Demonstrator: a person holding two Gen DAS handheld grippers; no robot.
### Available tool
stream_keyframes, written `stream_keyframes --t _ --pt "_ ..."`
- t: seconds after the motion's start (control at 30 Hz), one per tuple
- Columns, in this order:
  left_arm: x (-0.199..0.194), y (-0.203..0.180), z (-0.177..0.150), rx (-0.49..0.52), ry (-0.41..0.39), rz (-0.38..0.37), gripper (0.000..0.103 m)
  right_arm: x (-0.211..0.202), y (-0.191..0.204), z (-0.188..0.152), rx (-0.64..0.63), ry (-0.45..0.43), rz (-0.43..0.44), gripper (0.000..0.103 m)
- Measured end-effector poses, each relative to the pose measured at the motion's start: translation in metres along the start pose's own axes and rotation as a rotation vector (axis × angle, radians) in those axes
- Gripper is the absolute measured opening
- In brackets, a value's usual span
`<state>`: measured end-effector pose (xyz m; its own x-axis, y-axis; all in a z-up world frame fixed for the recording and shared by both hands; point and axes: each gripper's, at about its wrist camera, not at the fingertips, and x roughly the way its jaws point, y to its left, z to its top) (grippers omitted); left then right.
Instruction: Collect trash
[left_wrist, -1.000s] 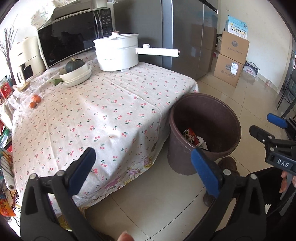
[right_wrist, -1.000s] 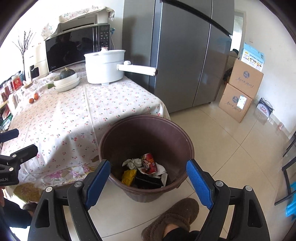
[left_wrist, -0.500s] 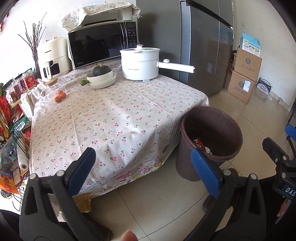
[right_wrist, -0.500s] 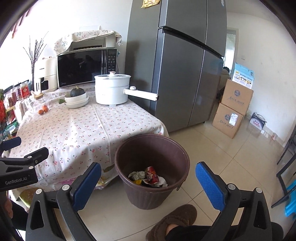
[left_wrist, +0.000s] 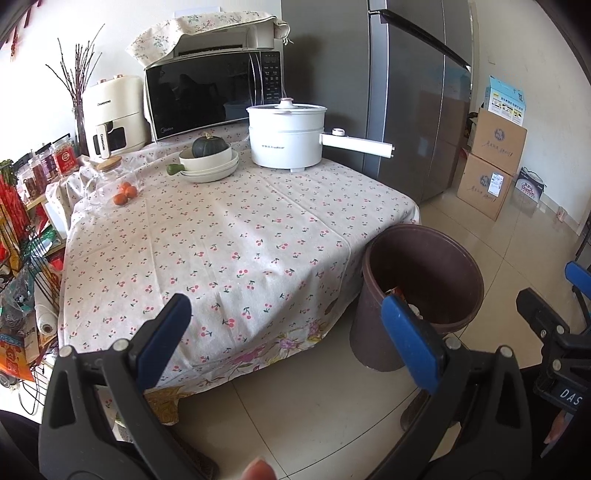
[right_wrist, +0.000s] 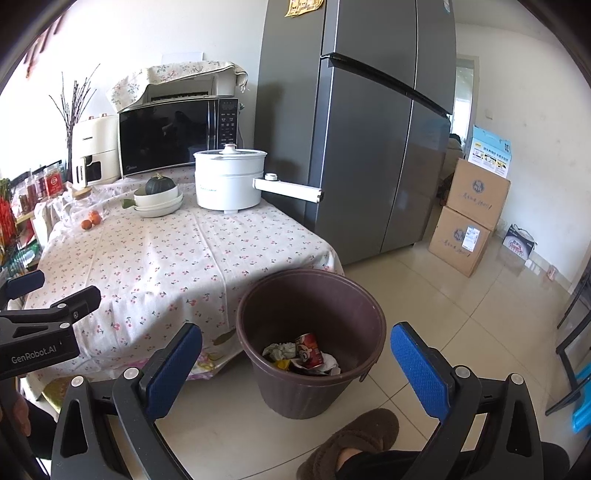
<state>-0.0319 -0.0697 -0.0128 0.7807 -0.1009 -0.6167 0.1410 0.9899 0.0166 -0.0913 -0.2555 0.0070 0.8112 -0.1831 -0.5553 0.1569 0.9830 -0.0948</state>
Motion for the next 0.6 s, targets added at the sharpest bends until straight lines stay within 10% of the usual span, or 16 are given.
stream_keyframes --t 0.6 --pt "-0.0070 -0.0007 -0.0010 -0.005 -0.032 0.052 0.103 0.0046 0.0038 0.0028 -0.012 0.002 -0.001 0.103"
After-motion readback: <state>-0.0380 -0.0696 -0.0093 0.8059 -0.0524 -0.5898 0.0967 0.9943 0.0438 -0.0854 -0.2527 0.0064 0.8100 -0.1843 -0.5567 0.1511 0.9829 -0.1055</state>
